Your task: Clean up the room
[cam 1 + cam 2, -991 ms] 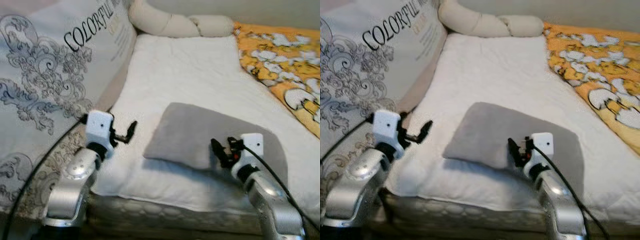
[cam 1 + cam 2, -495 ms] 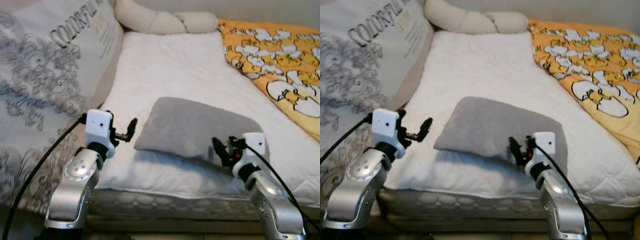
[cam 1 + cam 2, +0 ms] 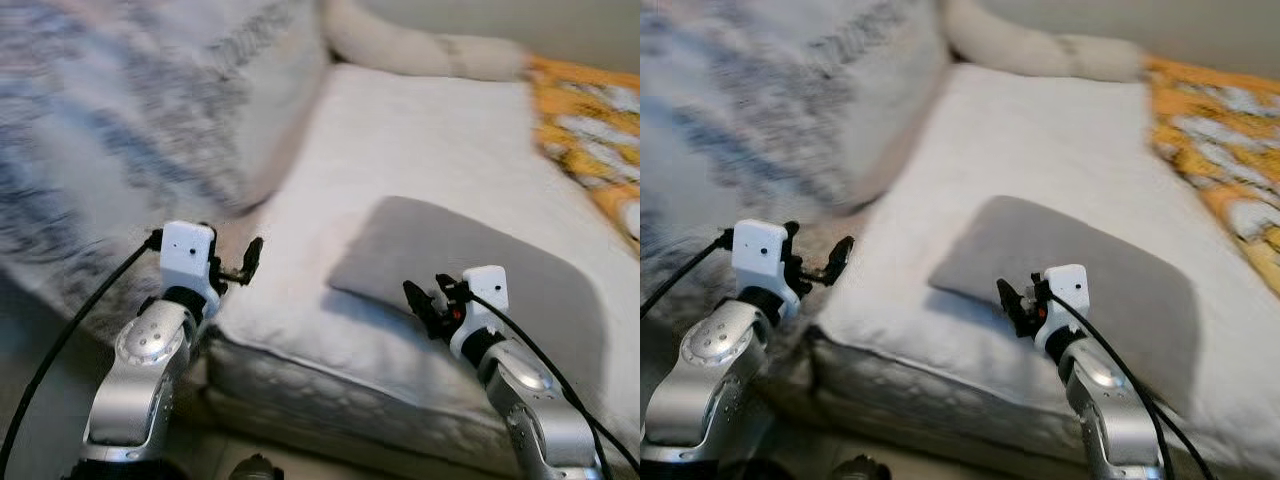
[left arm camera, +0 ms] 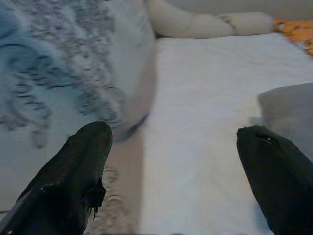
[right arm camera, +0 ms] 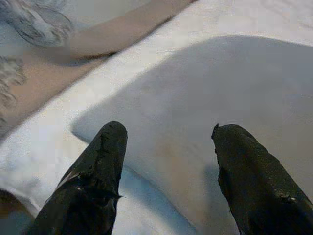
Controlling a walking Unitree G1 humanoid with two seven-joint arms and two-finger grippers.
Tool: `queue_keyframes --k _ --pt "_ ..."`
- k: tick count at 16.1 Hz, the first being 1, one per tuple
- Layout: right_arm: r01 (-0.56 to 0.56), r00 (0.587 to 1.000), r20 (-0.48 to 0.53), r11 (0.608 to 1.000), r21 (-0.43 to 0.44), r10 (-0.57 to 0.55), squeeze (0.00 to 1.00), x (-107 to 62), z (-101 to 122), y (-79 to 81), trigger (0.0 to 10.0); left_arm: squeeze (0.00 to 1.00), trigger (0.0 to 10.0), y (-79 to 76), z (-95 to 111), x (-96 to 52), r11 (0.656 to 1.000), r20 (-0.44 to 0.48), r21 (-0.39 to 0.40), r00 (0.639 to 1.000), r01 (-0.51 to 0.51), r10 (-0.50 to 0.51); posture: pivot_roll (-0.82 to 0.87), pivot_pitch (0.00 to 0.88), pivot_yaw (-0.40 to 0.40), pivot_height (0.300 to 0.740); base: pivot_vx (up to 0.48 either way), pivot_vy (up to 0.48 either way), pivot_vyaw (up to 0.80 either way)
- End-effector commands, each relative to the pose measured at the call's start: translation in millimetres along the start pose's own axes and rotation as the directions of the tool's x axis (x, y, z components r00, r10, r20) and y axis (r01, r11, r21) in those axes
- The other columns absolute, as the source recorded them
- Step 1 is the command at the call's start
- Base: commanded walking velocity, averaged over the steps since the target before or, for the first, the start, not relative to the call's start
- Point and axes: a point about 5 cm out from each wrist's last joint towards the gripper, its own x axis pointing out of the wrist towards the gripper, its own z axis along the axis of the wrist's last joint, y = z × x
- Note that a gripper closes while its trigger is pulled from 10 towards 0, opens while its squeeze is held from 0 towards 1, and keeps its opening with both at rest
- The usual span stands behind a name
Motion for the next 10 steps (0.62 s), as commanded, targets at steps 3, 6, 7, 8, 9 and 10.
queue_keyframes --k 3,6,7,8,9,10 --pt "0.03 0.999 0.014 1.0 0.001 -0.03 0.0 -2.0 2.6 -8.1 10.0 0.0 10.0 -3.4 5.2 0.8 1.0 0.025 0.015 0.999 0.021 -0.021 0.03 0.0 -0.002 0.74 0.247 0.0 0.0" --pt "0.026 1.0 0.012 1.0 0.017 -0.027 0.0 -2.1 1.9 -8.0 10.0 0.0 10.0 -3.7 4.5 0.6 1.0 0.024 0.014 0.999 0.028 -0.028 0.03 0.0 -0.003 0.74 0.246 0.0 -0.25" --pt "0.024 1.0 0.012 0.999 0.02 -0.025 0.0 -2.2 1.6 -7.7 10.0 0.0 10.0 -3.7 4.1 0.5 0.999 0.023 0.013 0.999 0.029 -0.03 0.03 0.0 -0.002 0.74 0.251 0.0 -0.77" --pt "0.025 1.0 0.012 1.0 0.016 -0.025 0.0 -2.2 1.6 -7.9 10.0 0.0 10.0 -3.8 3.9 0.5 0.999 0.023 0.014 0.999 0.031 -0.032 0.03 0.0 -0.002 0.74 0.247 0.0 -0.77" --pt "0.029 0.999 0.018 1.0 0.004 -0.029 0.0 -2.4 2.4 -8.4 10.0 0.0 10.0 -4.1 3.7 0.5 0.999 0.022 0.016 0.999 0.036 -0.037 0.03 0.0 0.0 0.74 0.244 0.0 0.0" --pt "0.029 0.999 0.019 1.0 0.003 -0.029 0.0 -2.5 2.7 -8.4 10.0 0.0 10.0 -4.1 3.6 0.4 0.999 0.022 0.016 0.999 0.038 -0.038 0.03 0.0 0.0 0.74 0.247 0.0 0.0"
